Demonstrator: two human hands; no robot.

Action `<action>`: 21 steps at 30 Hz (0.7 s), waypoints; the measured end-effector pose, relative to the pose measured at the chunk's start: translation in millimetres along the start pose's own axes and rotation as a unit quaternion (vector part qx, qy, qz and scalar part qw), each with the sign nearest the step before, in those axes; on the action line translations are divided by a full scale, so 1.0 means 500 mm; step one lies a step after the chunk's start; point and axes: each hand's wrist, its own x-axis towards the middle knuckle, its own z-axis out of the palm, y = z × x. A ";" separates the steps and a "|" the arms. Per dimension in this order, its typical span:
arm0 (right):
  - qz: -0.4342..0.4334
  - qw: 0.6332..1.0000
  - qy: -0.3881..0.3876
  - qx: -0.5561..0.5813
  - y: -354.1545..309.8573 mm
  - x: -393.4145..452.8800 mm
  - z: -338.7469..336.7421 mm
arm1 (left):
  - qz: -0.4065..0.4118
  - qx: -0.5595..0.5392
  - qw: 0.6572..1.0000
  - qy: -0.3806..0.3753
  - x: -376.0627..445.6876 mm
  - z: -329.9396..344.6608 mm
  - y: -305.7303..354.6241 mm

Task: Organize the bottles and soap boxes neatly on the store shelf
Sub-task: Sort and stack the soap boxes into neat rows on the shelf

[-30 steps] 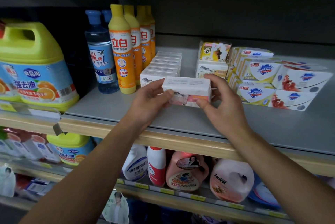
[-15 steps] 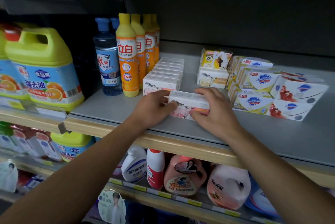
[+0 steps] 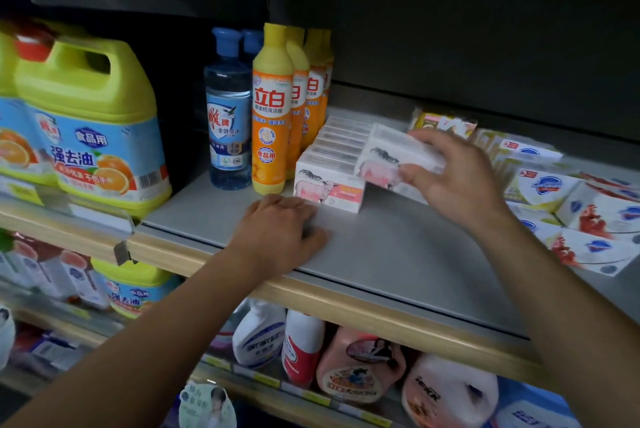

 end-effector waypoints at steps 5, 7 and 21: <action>-0.017 0.999 0.037 0.014 -0.027 0.122 0.057 | -0.004 -0.007 1.000 -0.009 0.000 0.000 0.001; -0.019 0.999 0.033 0.017 -0.032 0.164 0.090 | -0.002 -0.010 1.000 -0.009 0.000 0.001 0.000; 0.021 0.995 -0.059 -0.076 0.005 0.273 0.216 | -0.002 -0.019 1.000 -0.003 0.004 0.003 0.001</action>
